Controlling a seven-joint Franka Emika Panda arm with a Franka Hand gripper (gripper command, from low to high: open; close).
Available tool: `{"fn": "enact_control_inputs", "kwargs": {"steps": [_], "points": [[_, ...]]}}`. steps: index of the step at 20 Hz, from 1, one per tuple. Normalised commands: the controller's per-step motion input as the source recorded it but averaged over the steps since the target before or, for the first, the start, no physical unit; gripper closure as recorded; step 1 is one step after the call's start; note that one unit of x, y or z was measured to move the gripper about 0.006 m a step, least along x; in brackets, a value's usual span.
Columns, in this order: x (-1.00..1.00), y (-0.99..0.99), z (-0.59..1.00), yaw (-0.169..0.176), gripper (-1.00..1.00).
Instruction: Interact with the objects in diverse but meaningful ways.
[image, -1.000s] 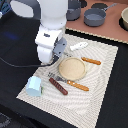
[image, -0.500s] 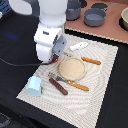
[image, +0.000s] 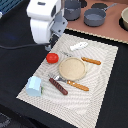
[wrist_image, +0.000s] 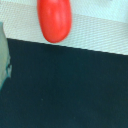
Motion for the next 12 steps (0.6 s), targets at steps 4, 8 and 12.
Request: {"fn": "enact_control_inputs", "kwargs": {"steps": [4,8,12], "points": [[0.05,-0.91,0.09,0.024,-1.0],[0.17,-0.9,-0.02,0.038,-1.0],[0.19,-0.86,-0.04,0.036,-1.0]]}}
